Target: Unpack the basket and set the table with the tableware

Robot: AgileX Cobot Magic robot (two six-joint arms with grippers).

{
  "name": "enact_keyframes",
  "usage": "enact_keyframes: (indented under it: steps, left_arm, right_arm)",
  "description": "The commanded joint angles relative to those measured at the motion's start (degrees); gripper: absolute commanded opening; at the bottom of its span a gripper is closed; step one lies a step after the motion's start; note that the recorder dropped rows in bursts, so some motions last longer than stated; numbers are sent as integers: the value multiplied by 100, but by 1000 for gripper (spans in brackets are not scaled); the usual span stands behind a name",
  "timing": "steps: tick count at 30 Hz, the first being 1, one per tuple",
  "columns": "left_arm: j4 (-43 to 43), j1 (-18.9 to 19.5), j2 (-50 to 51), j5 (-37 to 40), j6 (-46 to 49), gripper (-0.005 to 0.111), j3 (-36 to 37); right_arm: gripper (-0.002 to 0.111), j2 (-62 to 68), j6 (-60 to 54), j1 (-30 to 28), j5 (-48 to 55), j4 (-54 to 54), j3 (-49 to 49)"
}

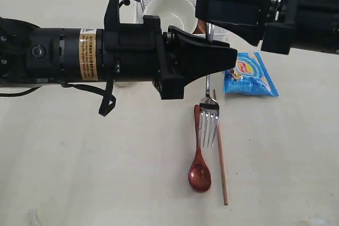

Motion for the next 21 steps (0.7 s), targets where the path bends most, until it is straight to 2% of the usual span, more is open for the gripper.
enact_keyframes:
  steps: [1, 10, 12, 13, 21]
  left_arm:
    - [247, -27, -12, 27, -126, 23, -21]
    - [338, -27, -12, 232, -208, 23, -21]
    - [338, -27, -12, 282, -208, 11, -21]
    - [338, -27, -12, 282, -208, 0, -21]
    - [324, -27, -12, 262, -70, 0, -21]
  right_arm:
    - [0, -4, -55, -1, -86, 83, 15]
    - [0, -16, -69, -1, -389, 83, 15]
    - [0, -16, -69, -1, -389, 83, 15]
    - [0, -16, -69, -1, -389, 83, 15]
    - [0, -16, -102, -1, -389, 83, 15]
